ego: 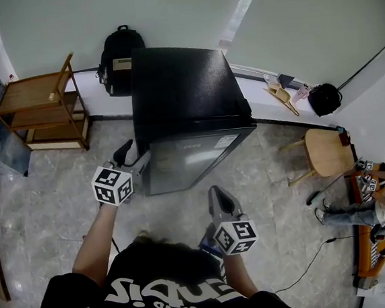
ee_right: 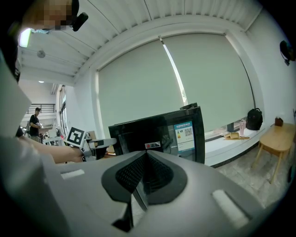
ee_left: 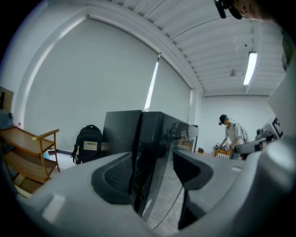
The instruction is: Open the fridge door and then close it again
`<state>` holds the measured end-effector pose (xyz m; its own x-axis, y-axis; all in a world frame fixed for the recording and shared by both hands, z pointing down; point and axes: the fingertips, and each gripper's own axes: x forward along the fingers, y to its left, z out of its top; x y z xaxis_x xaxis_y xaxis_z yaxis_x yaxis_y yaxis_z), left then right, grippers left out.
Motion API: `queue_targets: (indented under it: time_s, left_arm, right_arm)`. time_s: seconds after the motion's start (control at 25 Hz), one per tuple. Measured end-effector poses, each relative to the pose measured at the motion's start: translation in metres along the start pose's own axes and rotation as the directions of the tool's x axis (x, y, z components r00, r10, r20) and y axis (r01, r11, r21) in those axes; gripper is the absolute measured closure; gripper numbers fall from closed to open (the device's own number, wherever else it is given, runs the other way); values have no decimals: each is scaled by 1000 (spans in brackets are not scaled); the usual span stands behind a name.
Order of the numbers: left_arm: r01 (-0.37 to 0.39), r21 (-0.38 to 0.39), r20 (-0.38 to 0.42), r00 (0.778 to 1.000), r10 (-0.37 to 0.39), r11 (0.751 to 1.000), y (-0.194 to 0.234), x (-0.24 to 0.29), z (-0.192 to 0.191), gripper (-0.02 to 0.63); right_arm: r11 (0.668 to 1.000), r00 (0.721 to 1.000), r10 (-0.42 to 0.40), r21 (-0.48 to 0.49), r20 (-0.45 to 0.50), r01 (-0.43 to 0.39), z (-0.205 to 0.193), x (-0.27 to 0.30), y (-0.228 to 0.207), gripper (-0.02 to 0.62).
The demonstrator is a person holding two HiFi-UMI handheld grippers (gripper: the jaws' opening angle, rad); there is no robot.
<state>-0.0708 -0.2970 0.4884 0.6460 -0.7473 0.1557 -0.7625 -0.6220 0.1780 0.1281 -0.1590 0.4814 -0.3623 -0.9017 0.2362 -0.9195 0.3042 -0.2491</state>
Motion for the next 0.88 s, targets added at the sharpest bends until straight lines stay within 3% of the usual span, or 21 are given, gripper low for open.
queue_targets:
  time_s: [0.88]
  left_arm:
    - [33,-28,-2,999,-34,999,-2,17,2,345]
  right_arm:
    - [999,999,-32,9,-9,32,-6,-10,-4,598]
